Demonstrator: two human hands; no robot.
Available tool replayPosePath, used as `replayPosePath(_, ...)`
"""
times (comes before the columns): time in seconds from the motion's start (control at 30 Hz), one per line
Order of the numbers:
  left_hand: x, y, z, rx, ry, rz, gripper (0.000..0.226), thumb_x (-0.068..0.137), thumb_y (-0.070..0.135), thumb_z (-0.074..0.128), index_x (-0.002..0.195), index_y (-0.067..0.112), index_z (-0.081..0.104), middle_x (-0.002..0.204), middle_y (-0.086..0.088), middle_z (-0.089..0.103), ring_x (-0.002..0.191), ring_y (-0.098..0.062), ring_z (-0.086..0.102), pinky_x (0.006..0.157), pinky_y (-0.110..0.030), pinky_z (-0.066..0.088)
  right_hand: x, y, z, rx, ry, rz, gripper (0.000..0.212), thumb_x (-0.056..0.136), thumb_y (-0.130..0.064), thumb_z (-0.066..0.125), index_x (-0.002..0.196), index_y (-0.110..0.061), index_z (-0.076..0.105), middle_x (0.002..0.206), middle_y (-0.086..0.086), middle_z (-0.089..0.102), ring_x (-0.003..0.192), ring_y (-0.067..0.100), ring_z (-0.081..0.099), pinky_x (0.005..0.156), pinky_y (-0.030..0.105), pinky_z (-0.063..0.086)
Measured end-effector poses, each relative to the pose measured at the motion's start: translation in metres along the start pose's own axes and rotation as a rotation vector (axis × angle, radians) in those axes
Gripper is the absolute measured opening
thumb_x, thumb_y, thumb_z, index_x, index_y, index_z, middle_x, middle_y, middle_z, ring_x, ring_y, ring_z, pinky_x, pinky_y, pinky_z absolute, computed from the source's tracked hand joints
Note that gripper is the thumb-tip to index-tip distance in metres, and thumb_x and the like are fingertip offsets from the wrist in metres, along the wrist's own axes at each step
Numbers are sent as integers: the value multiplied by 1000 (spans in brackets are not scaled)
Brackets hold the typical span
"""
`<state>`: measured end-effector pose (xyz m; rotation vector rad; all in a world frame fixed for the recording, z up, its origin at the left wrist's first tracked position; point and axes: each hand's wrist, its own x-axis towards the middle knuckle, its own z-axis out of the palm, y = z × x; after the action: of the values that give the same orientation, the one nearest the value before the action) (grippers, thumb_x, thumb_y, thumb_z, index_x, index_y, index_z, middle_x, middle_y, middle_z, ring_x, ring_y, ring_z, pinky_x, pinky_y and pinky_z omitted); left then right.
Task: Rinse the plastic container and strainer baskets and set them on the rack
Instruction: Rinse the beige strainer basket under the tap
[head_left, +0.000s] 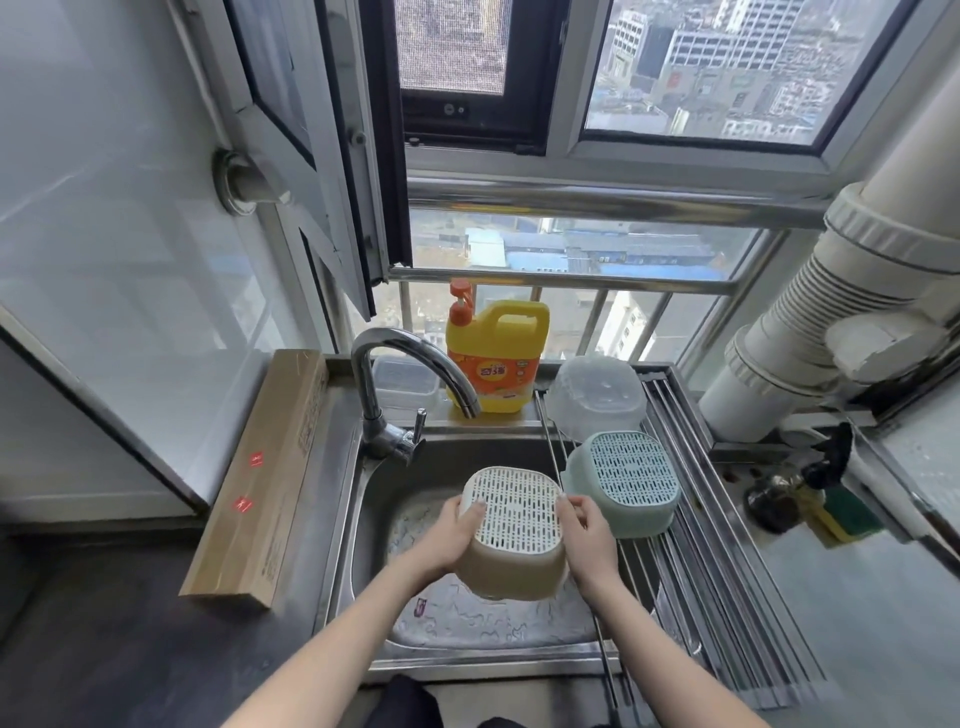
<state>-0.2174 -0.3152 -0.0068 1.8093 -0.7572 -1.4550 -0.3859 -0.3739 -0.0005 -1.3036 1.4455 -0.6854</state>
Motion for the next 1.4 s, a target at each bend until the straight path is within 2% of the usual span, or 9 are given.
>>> replayPosePath(0.1,-2,-2,-2,36,9,11,58,100,44,36,144,8,25,131,-10,51,108,-20,56,75,-25,52,2,1,-2,12,-8,-8,20,99,-30,48,107,-15,58,98,2,65,85,9,59,63,21,41)
replayPosePath(0.23,-5,-11,-4,139,-55,-150,69,94,58,31,139,6,29,130,-14,52,97,-25,61,66,-32,56,4,14,0,-94,-108,118,24,97,-32,49,105,-12,59,103,3,63,89,12,54,69,26,40)
replayPosePath(0.5,-8,-1,2,153,118,96,54,100,43,35,144,13,29,134,-11,52,112,-22,53,88,-29,44,-3,0,-1,10,68,-123,10,99,-25,48,103,-20,56,93,-3,64,84,5,59,64,19,42)
replayPosePath(0.67,-6,-1,2,299,48,-116,65,93,58,31,135,7,37,126,-18,55,87,-27,59,61,-29,49,0,6,-2,-118,-35,58,22,99,-28,45,92,-11,58,81,-1,59,79,16,53,60,22,37)
replayPosePath(0.83,-11,4,7,190,-28,-40,75,87,62,46,144,16,30,132,-6,56,106,-22,60,86,-34,51,-4,8,-18,-27,41,-31,16,100,-26,45,99,-16,57,85,-3,62,75,6,56,57,21,38)
replayPosePath(1.0,-24,21,31,103,-184,5,93,89,38,61,153,25,-5,157,-4,20,134,-27,38,96,-36,39,-1,30,-47,-45,120,-27,21,101,-27,39,108,-20,57,86,3,68,75,21,65,62,39,53)
replayPosePath(1.07,-22,20,44,167,-274,0,103,85,44,64,151,31,-13,155,-6,26,113,-24,56,81,-31,48,-4,38,-57,-85,180,-46,22,101,-28,36,106,-24,58,86,-1,67,77,21,66,69,46,55)
replayPosePath(1.17,-20,16,62,374,-410,-54,109,81,57,62,147,35,-23,142,-14,46,70,-15,68,57,-23,54,-12,44,-76,-146,245,-59,24,102,-22,35,108,-22,59,87,-8,65,79,16,62,68,36,50)
replayPosePath(1.4,-19,27,105,521,-509,-31,110,82,59,60,146,35,-26,137,-18,49,63,-12,65,56,-23,55,-23,69,-120,-143,270,42,28,103,-24,33,113,-24,59,94,-7,65,86,9,62,64,27,47)
